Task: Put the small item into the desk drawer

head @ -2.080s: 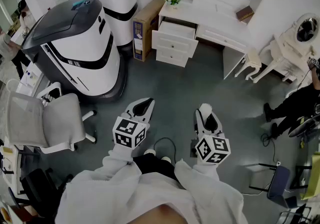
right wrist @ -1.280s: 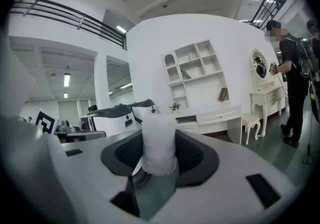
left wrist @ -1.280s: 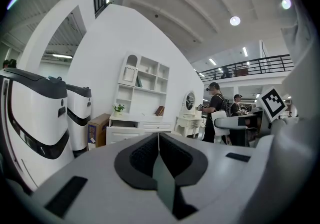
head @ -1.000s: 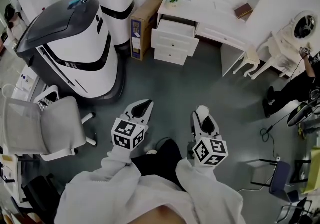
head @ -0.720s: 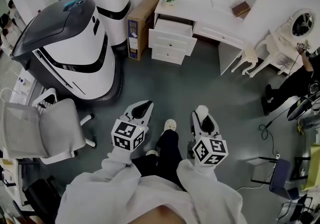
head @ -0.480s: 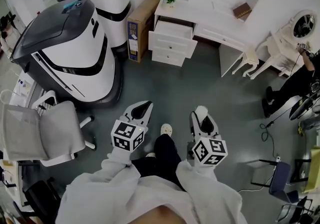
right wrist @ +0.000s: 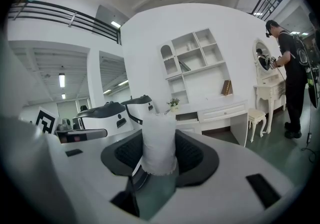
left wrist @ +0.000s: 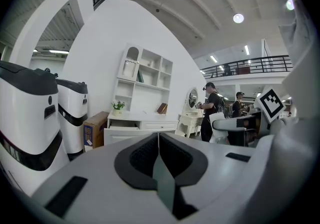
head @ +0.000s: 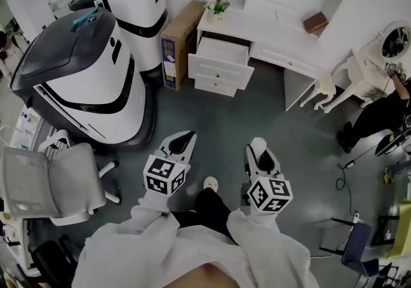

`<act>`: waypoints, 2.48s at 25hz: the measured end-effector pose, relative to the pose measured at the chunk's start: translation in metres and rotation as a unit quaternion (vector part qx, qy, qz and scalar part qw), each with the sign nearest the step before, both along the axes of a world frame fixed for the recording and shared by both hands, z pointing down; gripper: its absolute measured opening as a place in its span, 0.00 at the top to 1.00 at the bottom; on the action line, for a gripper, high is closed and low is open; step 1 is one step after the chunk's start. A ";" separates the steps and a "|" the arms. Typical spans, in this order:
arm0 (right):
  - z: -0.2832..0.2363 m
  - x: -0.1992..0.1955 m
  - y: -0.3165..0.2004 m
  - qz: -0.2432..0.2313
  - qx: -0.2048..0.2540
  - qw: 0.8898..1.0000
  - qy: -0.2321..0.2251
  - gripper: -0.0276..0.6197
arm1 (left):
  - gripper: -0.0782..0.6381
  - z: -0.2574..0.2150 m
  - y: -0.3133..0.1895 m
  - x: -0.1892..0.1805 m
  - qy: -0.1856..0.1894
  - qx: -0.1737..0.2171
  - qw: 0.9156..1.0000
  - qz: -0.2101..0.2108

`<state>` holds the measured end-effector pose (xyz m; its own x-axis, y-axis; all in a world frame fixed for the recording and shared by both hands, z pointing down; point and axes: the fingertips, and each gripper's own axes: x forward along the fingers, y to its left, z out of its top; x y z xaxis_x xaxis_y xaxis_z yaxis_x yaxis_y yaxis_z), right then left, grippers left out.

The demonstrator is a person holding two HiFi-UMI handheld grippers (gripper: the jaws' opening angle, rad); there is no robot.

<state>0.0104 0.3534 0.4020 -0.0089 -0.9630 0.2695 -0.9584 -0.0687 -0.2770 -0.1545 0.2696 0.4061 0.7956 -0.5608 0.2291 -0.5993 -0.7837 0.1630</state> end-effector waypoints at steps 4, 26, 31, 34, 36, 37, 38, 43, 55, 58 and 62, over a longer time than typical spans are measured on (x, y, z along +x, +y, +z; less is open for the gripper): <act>-0.002 0.024 -0.035 -0.009 -0.006 1.000 0.000 0.66 | 0.86 -0.003 -0.035 0.021 0.000 -0.002 1.000 -0.010; -0.002 0.121 -0.165 -0.071 0.002 0.997 0.005 0.66 | 0.86 -0.005 -0.145 0.112 0.008 0.014 0.998 -0.063; 0.001 0.121 -0.169 -0.085 -0.007 0.996 0.005 0.66 | 0.86 0.000 -0.145 0.114 0.005 0.004 0.998 -0.069; 0.003 0.122 -0.172 -0.088 -0.010 0.996 0.003 0.66 | 0.86 0.001 -0.147 0.115 0.005 0.000 0.997 -0.073; 0.008 0.121 -0.174 -0.088 -0.013 0.996 -0.001 0.66 | 0.86 0.006 -0.150 0.116 0.001 -0.001 0.997 -0.072; 0.011 0.120 -0.175 -0.089 -0.015 0.996 -0.003 0.66 | 0.86 0.009 -0.151 0.115 -0.001 -0.002 0.997 -0.073; 0.014 0.119 -0.177 -0.090 -0.017 0.996 -0.005 0.66 | 0.86 0.012 -0.153 0.114 -0.003 -0.005 0.997 -0.075; 0.021 0.120 -0.187 -0.091 -0.022 0.996 -0.009 0.66 | 0.86 0.018 -0.166 0.112 -0.001 -0.014 0.997 -0.082; 0.019 0.142 -0.254 -0.080 -0.020 0.997 -0.007 0.66 | 0.86 0.014 -0.239 0.137 -0.002 -0.006 0.998 -0.069; 0.013 0.149 -0.273 -0.078 -0.020 0.997 -0.006 0.66 | 0.86 0.008 -0.261 0.144 -0.001 -0.007 0.998 -0.068; 0.008 0.156 -0.299 -0.073 -0.019 0.997 -0.007 0.66 | 0.86 0.004 -0.289 0.151 -0.005 -0.005 0.998 -0.062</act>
<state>0.1663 0.0540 0.4103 -0.1515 -0.9405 0.3041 -0.9550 0.0599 -0.2906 -0.0036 -0.0193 0.4103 0.7174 -0.6528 0.2431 -0.6937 -0.7015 0.1635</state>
